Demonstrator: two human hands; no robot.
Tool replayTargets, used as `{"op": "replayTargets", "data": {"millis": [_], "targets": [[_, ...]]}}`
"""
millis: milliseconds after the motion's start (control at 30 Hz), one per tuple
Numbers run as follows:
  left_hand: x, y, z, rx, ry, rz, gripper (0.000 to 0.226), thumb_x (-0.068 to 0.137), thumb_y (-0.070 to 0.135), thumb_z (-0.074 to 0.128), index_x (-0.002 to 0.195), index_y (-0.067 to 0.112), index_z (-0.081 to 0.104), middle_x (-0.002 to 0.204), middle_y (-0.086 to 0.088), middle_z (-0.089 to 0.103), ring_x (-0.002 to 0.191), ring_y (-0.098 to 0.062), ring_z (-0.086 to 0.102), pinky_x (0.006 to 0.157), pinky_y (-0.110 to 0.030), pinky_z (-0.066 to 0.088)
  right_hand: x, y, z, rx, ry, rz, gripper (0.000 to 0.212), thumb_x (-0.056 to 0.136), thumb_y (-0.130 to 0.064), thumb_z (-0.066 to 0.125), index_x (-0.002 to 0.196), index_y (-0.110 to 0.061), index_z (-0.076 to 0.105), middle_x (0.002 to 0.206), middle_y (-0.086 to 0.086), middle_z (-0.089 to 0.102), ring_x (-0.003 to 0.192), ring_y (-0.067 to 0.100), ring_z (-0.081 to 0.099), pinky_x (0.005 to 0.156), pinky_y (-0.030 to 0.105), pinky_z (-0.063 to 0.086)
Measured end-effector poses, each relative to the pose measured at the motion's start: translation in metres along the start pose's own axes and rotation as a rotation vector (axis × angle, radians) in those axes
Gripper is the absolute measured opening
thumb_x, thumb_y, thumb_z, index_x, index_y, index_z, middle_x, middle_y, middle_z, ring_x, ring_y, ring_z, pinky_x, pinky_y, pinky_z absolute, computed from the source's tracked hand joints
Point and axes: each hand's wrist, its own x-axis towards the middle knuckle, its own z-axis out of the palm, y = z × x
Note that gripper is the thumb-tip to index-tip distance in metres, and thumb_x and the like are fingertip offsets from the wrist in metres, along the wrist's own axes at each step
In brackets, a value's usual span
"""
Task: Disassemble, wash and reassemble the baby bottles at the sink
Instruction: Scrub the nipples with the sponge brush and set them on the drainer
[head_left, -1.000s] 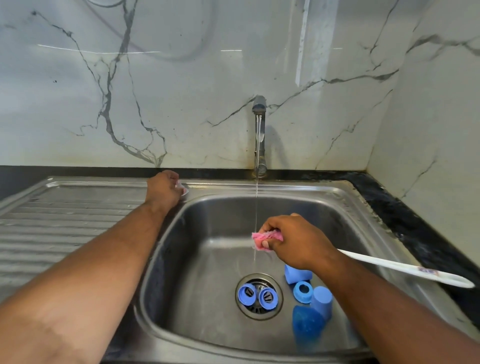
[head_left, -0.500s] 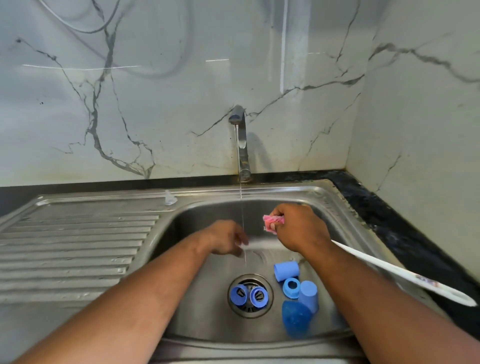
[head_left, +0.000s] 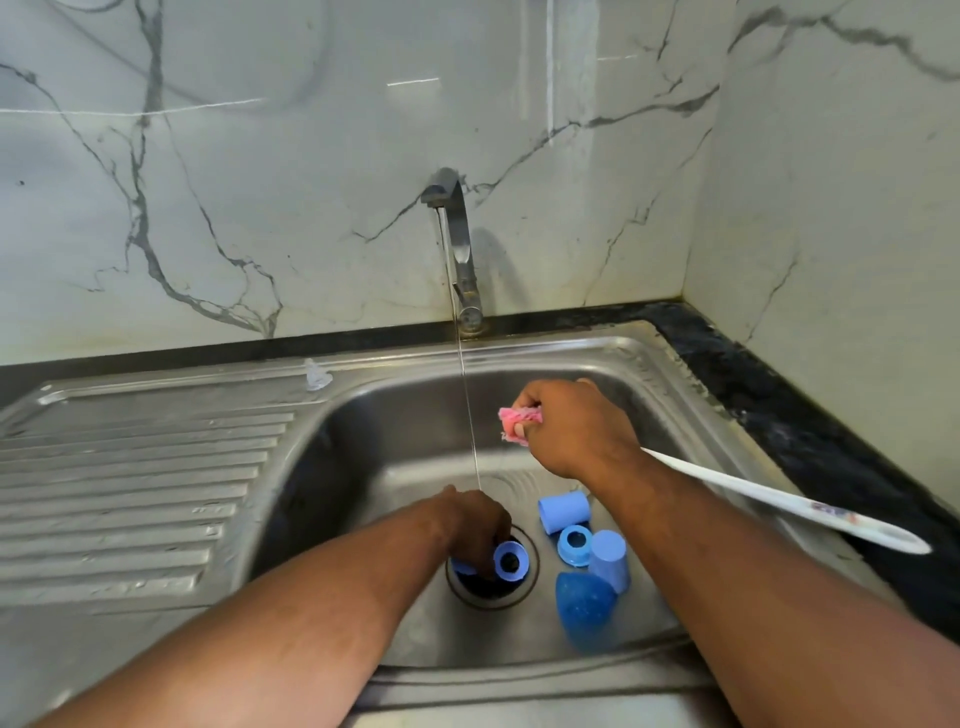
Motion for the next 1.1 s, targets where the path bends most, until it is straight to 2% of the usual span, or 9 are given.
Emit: {"op": "replayTargets", "data": {"millis": [67, 267, 433, 533, 633, 700, 800, 900, 1100], "targets": [[0.001, 0.002, 0.0, 0.031, 0.006, -0.003, 0.039, 0.087, 0.033, 0.072, 0.123, 0.024, 0.062, 0.12, -0.001, 0.066, 0.114, -0.025, 0.057, 0.103, -0.045, 0.037, 0.0, 0.001, 0.0, 0.009, 0.002, 0.002, 0.024, 0.094, -0.025, 0.067, 0.113, -0.038, 0.064, 0.088, -0.014, 0.048, 0.111, 0.015, 0.048, 0.075, 0.032, 0.041], [0.007, -0.001, 0.0, 0.012, 0.04, -0.078, 0.037, 0.076, 0.042, 0.08, 0.106, 0.022, 0.071, 0.104, -0.002, 0.069, 0.099, -0.026, 0.065, 0.078, -0.034, 0.049, 0.0, 0.0, -0.001, 0.013, -0.011, 0.005, 0.027, 0.094, -0.025, 0.068, 0.117, -0.038, 0.063, 0.096, -0.011, 0.05, 0.112, 0.015, 0.049, 0.077, 0.032, 0.041], [0.015, -0.011, -0.002, -0.067, 0.09, -0.126, 0.024, 0.081, 0.036, 0.075, 0.097, 0.02, 0.07, 0.106, -0.001, 0.067, 0.098, -0.023, 0.063, 0.08, -0.036, 0.054, 0.0, 0.001, 0.0, 0.03, -0.017, 0.009, 0.026, 0.094, -0.025, 0.068, 0.117, -0.037, 0.064, 0.081, -0.017, 0.039, 0.109, 0.015, 0.049, 0.078, 0.032, 0.044], [0.014, -0.026, -0.009, -0.219, 0.24, -0.16, 0.027, 0.082, 0.039, 0.073, 0.1, 0.019, 0.074, 0.11, 0.0, 0.071, 0.101, -0.023, 0.066, 0.086, -0.036, 0.057, 0.0, 0.002, 0.0, 0.035, -0.013, 0.017, 0.025, 0.093, -0.025, 0.067, 0.114, -0.038, 0.064, 0.087, -0.015, 0.046, 0.11, 0.015, 0.049, 0.079, 0.033, 0.046], [0.013, -0.043, -0.016, -0.415, 0.448, -0.207, 0.033, 0.092, 0.045, 0.068, 0.099, 0.012, 0.071, 0.102, -0.005, 0.071, 0.099, -0.026, 0.066, 0.082, -0.033, 0.054, 0.002, 0.002, 0.002, 0.032, -0.004, 0.026, 0.023, 0.092, -0.026, 0.068, 0.112, -0.038, 0.065, 0.096, -0.011, 0.056, 0.107, 0.015, 0.052, 0.081, 0.034, 0.05], [0.013, -0.05, -0.018, -0.584, 0.589, -0.222, 0.036, 0.096, 0.041, 0.066, 0.091, 0.006, 0.071, 0.089, -0.008, 0.07, 0.092, -0.028, 0.068, 0.074, -0.031, 0.05, 0.003, 0.002, 0.004, 0.029, -0.002, 0.027, 0.023, 0.092, -0.027, 0.069, 0.111, -0.038, 0.065, 0.1, -0.01, 0.06, 0.106, 0.015, 0.053, 0.081, 0.035, 0.051], [0.016, -0.053, -0.02, -0.87, 0.746, -0.234, 0.023, 0.097, 0.031, 0.067, 0.087, 0.011, 0.066, 0.082, -0.006, 0.073, 0.077, -0.021, 0.073, 0.075, -0.036, 0.061, 0.004, 0.002, 0.005, 0.01, -0.007, 0.031, 0.023, 0.093, -0.028, 0.068, 0.113, -0.039, 0.064, 0.104, -0.008, 0.06, 0.102, 0.014, 0.05, 0.076, 0.033, 0.047], [0.015, -0.052, -0.022, -1.016, 0.847, -0.203, 0.012, 0.096, 0.023, 0.069, 0.09, 0.018, 0.06, 0.086, -0.006, 0.073, 0.076, -0.02, 0.074, 0.075, -0.044, 0.063, 0.005, 0.003, 0.006, 0.009, -0.005, 0.039, 0.023, 0.092, -0.03, 0.068, 0.113, -0.039, 0.064, 0.11, -0.007, 0.063, 0.101, 0.014, 0.053, 0.076, 0.033, 0.048], [0.009, -0.048, -0.026, -1.042, 0.891, -0.135, 0.009, 0.089, 0.02, 0.073, 0.097, 0.017, 0.068, 0.088, -0.001, 0.073, 0.079, -0.017, 0.072, 0.074, -0.033, 0.063, 0.005, 0.003, 0.01, 0.013, -0.009, 0.043, 0.02, 0.092, -0.03, 0.07, 0.108, -0.04, 0.064, 0.107, -0.008, 0.064, 0.097, 0.013, 0.056, 0.075, 0.034, 0.052]]}}
